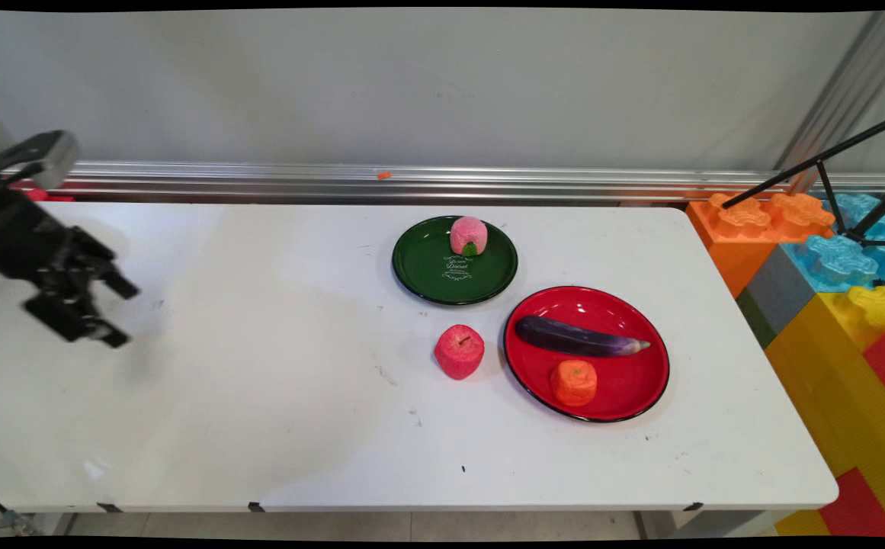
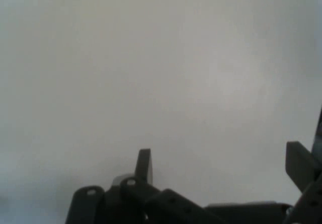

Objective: Pick up the eggplant from the red plate

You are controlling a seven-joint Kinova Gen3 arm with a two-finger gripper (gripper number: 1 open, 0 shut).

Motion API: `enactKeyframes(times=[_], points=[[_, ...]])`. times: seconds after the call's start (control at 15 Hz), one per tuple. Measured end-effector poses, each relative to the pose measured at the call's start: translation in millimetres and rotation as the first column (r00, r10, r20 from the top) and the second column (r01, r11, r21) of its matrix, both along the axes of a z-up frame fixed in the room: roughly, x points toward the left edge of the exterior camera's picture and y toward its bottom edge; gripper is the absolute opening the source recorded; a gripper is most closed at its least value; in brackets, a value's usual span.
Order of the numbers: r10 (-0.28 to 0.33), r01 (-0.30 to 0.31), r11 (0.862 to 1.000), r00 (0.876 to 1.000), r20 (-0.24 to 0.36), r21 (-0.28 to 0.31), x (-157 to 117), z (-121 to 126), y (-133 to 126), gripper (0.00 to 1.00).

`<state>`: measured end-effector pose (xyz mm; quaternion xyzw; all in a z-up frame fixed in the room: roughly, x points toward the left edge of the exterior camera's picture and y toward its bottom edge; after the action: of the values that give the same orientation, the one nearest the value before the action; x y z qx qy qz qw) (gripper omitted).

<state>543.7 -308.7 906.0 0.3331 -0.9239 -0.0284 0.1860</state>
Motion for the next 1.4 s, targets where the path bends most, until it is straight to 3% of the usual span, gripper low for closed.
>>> enactKeyframes(times=[0.4, 0.67, 0.87, 1.2, 1.4], points=[[0.028, -0.034, 0.999, 0.987, -0.158, -0.038, -55.3, -23.1, -28.7, 1.0], [-0.029, -0.003, 0.991, 0.968, -0.248, -0.131, -101.5, -20.1, -55.0, 1.0], [-0.093, 0.027, 0.976, 0.949, -0.302, -0.217, -145.0, -17.2, -81.3, 1.0], [-0.205, 0.102, 0.943, 0.928, -0.311, -0.318, -209.2, -24.5, -124.7, 1.0], [-0.251, 0.148, 0.93, 0.923, -0.291, -0.336, -237.5, -32.2, -145.8, 1.0]])
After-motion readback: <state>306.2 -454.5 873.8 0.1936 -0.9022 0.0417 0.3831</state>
